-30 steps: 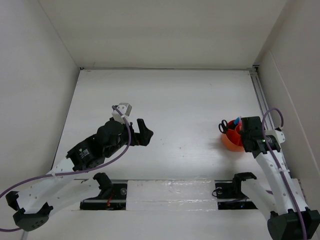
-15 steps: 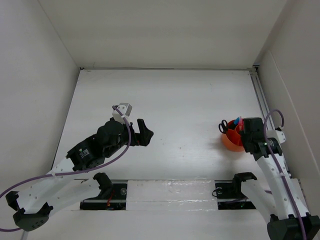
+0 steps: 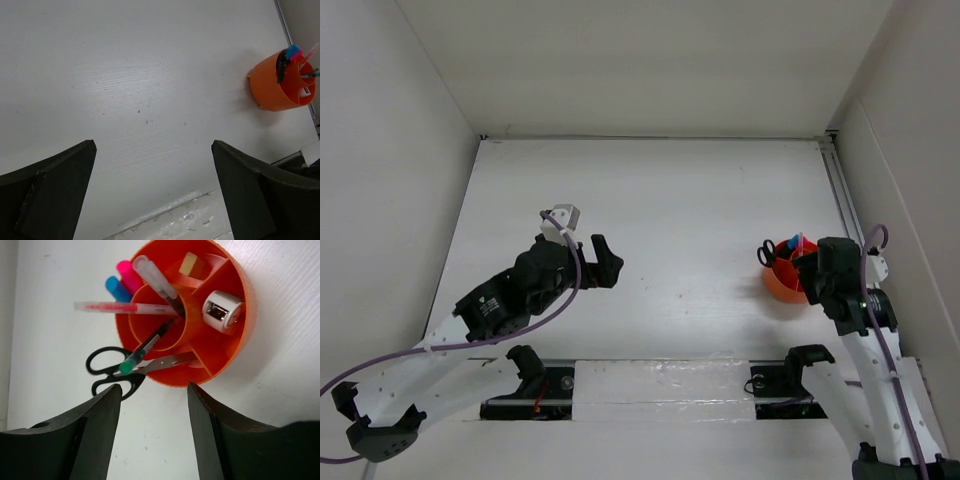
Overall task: Sort the stationery into containers
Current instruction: Place the stapler in the storage box, then reset both arms
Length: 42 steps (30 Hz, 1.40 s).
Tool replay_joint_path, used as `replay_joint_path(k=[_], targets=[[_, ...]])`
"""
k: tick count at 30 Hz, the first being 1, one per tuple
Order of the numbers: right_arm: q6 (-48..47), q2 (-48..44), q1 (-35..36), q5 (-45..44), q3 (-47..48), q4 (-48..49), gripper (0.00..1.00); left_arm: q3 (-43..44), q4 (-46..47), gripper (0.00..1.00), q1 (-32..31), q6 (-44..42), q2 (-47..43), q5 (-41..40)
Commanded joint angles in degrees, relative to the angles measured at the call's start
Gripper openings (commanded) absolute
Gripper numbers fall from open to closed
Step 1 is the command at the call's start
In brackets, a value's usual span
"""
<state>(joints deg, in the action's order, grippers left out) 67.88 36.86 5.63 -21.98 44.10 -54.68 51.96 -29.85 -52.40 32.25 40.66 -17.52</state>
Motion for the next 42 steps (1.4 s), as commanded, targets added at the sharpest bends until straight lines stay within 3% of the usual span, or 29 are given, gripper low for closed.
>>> replay_joint_path(k=[1,5,7,9,12,17,19,22,27,33,36,42], targets=[[-4.15,-2.58,-0.27,3.16,3.54,2.03,0.62,-0.64,0.49,1.00,-0.16,0.80,0.38,-2.34],[-8.71,-5.04,-0.27,7.81,8.01,2.81,0.66,-0.11,0.49,1.00,-0.16,0.80,1.43,-2.34],[-13.96,-6.18,-0.27,12.90,8.72,7.71,0.70,-0.11,0.49,1.00,-0.16,0.80,0.82,-3.13],[-18.55,-5.49,-0.27,22.03,11.00,10.80,0.76,0.59,-0.03,1.00,-0.16,1.50,0.20,-5.59],[-28.39,-0.58,0.26,27.68,17.04,10.83,0.83,2.87,-3.28,1.00,-0.16,5.27,-0.32,-13.22],[-39.73,1.73,0.79,19.36,26.03,6.52,0.89,11.29,-12.14,1.00,-0.16,9.14,-1.55,-24.13],[-40.36,0.84,3.93,13.38,29.71,5.28,0.94,14.64,-14.35,1.00,-0.16,9.76,-1.55,-28.00],[-41.60,-0.91,5.80,13.27,34.02,2.57,1.00,21.06,-16.47,1.00,-0.16,10.38,-2.87,-30.02],[-42.92,-6.88,6.85,16.53,41.85,-1.30,1.00,28.62,-18.31,1.00,-0.16,7.92,-7.60,-29.42],[-43.53,-13.39,10.19,22.50,48.00,-9.56,1.00,27.14,-14.02,1.00,1.33,0.90,-15.96,-22.13],[-43.53,-16.38,11.94,18.92,50.55,-13.86,1.00,25.21,-11.47,1.00,4.58,-4.01,-20.09,-16.79],[-42.92,-19.37,14.94,13.46,55.84,-18.80,1.00,24.15,-11.46,1.00,7.58,-5.88,-25.37,-12.36]])
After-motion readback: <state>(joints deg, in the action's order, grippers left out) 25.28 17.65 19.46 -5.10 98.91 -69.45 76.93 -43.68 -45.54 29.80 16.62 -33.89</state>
